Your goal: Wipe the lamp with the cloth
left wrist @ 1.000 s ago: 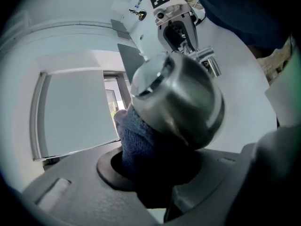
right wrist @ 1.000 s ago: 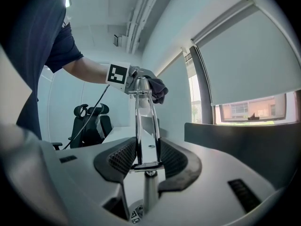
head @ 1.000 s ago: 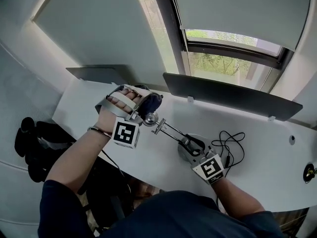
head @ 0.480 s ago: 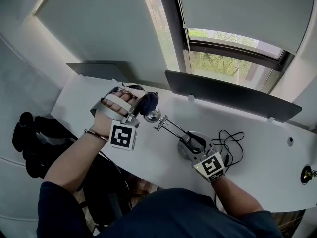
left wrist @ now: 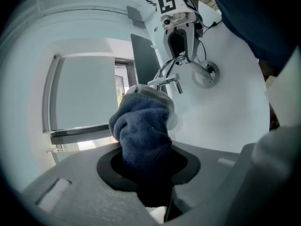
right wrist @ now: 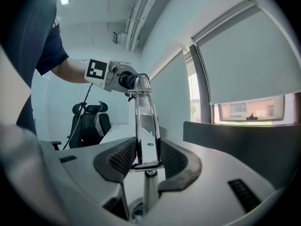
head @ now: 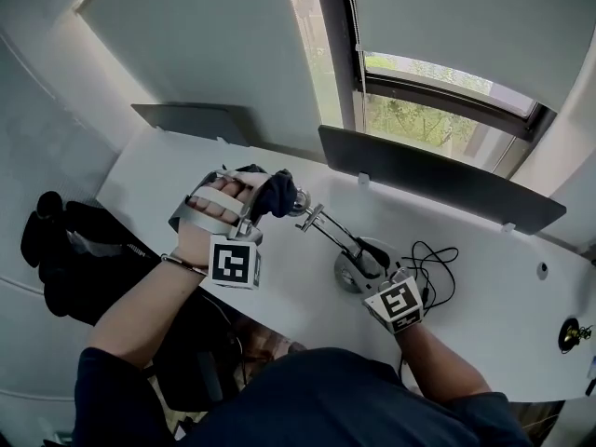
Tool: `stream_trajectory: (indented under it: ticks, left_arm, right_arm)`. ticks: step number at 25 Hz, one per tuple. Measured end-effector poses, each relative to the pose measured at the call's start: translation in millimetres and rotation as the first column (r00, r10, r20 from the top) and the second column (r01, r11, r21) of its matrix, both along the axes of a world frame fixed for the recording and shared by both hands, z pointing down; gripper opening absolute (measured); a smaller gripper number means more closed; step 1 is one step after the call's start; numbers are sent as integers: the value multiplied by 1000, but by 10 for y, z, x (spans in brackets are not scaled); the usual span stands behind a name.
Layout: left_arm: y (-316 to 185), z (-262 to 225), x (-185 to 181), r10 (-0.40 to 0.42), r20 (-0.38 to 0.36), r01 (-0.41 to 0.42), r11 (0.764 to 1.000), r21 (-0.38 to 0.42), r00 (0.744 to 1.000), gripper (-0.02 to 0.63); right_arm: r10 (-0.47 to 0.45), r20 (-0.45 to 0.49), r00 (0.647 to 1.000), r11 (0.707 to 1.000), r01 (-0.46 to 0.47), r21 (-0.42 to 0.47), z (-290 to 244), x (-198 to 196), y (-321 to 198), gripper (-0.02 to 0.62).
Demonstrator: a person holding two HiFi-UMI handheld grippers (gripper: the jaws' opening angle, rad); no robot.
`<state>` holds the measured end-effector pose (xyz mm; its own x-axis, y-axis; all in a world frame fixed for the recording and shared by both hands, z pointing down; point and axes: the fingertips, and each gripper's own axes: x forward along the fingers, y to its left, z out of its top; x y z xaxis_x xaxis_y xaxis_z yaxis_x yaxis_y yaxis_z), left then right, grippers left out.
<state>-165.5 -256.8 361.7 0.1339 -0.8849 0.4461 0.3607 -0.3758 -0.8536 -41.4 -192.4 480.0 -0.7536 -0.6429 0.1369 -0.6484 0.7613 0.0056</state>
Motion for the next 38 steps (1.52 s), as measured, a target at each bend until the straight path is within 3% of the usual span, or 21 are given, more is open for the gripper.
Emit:
stream_trajectory:
  ticks: [15, 27, 38]
  left_arm:
    - [342, 166, -30, -148, -149, 149, 989, -9, 978, 130]
    - [647, 486, 184, -193, -166, 169, 975, -147, 967, 130]
    - [636, 558, 241, -215, -217, 181, 969, -166, 952, 130]
  right_arm:
    - [-7, -13, 1000, 1000, 7, -16, -4, -25, 10, 158]
    - [-3, -9, 1000, 1000, 3, -21, -29, -23, 27, 158]
    - [1, -13, 1000, 1000, -1, -25, -12, -21, 15, 158]
